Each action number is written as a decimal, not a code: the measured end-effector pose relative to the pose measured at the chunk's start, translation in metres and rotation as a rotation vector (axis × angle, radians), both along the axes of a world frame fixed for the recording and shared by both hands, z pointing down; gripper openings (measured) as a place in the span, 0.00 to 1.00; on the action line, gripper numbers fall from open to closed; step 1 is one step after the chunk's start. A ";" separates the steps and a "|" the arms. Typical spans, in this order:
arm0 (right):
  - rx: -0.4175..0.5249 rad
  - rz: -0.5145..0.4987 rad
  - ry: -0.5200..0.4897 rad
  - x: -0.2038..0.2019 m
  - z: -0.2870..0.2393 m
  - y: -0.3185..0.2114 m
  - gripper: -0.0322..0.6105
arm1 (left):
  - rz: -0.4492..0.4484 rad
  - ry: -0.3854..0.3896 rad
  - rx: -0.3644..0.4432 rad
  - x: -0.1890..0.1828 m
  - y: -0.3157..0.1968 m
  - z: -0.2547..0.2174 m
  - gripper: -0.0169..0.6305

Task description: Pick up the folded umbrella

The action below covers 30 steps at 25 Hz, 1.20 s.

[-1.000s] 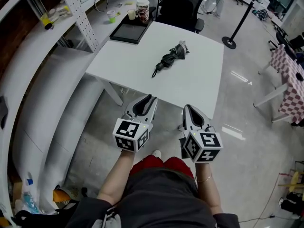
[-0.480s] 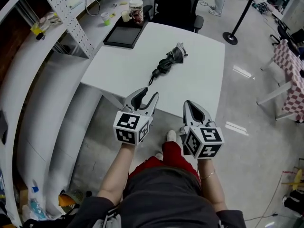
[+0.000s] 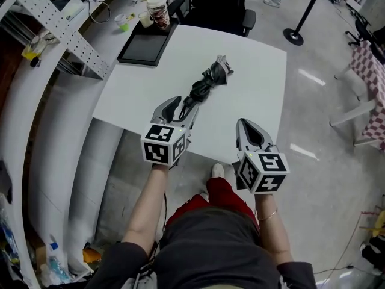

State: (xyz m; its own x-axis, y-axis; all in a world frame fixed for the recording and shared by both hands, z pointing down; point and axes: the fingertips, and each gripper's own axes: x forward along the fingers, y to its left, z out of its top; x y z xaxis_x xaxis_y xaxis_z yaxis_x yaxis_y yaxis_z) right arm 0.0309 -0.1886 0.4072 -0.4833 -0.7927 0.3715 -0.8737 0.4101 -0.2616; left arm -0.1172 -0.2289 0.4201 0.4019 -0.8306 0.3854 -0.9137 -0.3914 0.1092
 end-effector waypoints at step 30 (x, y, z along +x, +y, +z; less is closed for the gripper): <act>-0.127 0.039 -0.019 0.025 0.044 -0.104 0.08 | 0.137 -0.228 -0.276 0.046 -0.140 0.111 0.41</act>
State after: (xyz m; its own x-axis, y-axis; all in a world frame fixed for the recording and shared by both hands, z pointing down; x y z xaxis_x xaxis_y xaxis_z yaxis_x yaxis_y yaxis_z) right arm 0.0558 -0.2924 0.4514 -0.4606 -0.7585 0.4610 -0.8829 0.3384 -0.3255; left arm -0.0717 -0.3693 0.5315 0.3801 -0.6275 0.6795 -0.8678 -0.4962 0.0272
